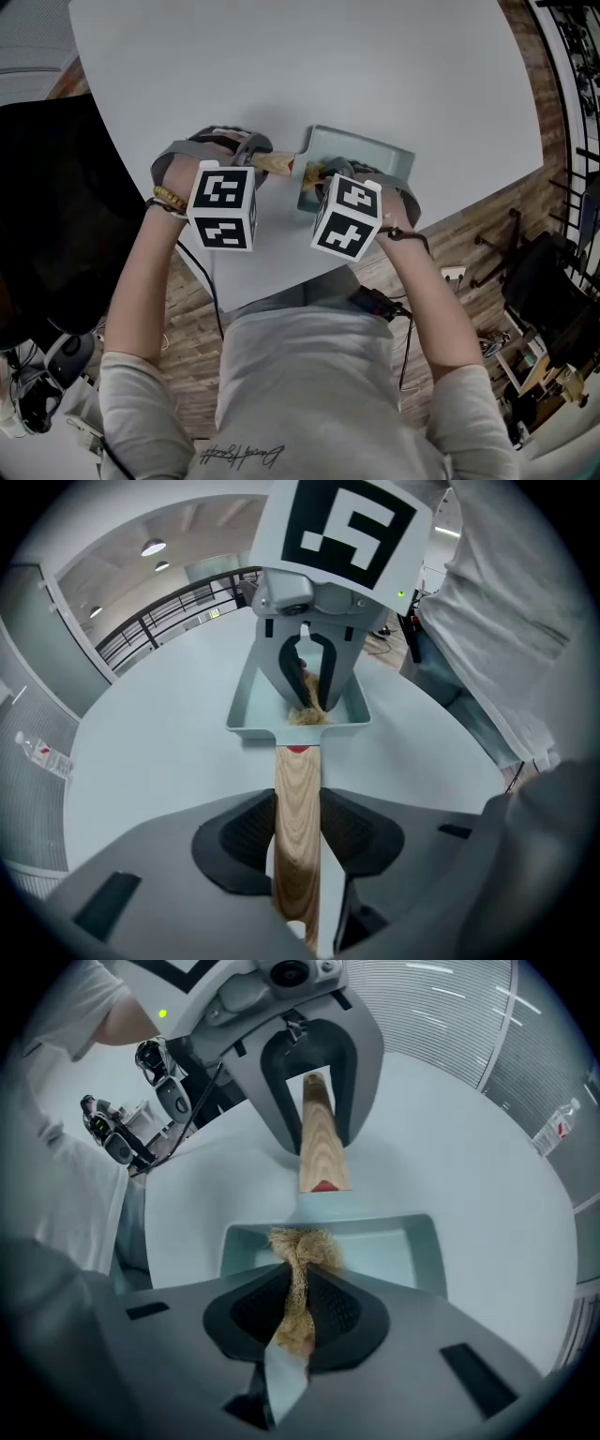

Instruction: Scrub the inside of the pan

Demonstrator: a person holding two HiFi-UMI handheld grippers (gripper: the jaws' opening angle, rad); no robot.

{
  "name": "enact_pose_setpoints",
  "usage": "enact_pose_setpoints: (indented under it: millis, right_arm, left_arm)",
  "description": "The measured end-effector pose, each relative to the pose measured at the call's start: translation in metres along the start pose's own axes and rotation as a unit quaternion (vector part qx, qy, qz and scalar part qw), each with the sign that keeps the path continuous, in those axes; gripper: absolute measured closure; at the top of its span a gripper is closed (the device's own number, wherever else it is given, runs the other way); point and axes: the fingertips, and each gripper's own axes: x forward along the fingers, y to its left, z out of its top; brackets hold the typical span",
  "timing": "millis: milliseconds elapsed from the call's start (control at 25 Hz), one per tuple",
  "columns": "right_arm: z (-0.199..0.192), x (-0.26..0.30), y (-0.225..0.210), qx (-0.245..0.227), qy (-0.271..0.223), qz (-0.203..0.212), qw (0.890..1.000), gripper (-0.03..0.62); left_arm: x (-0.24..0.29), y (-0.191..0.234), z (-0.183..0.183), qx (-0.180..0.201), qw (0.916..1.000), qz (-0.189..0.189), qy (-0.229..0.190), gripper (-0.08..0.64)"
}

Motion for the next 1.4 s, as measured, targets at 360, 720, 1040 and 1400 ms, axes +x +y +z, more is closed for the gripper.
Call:
enact_pose_setpoints:
  millis: [360, 720, 1040, 1400]
  right_arm:
    - [0.002, 0.007, 0.032, -0.009, 0.011, 0.062, 0.998, 0.528]
    - [0.002, 0.008, 0.018, -0.013, -0.008, -0.002, 1.0, 0.526]
    - [-0.006, -0.005, -0.062, 0.013, -0.005, -0.109, 0.994, 0.525]
    - [-0.005, -0.003, -0.07, 0.022, -0.011, -0.099, 0.995, 0.523]
  left_arm:
    - [0.003, 0.001, -0.006, -0.004, 1.0, 0.001, 0.008, 0.405]
    - [0.004, 0.0, -0.009, 0.022, 0.9993, -0.005, 0.03, 0.407]
    - [0.003, -0.002, -0.004, 0.022, 0.9992, -0.012, 0.032, 0.407]
    - [0.005, 0.001, -0.008, -0.004, 0.9995, -0.011, 0.029, 0.405]
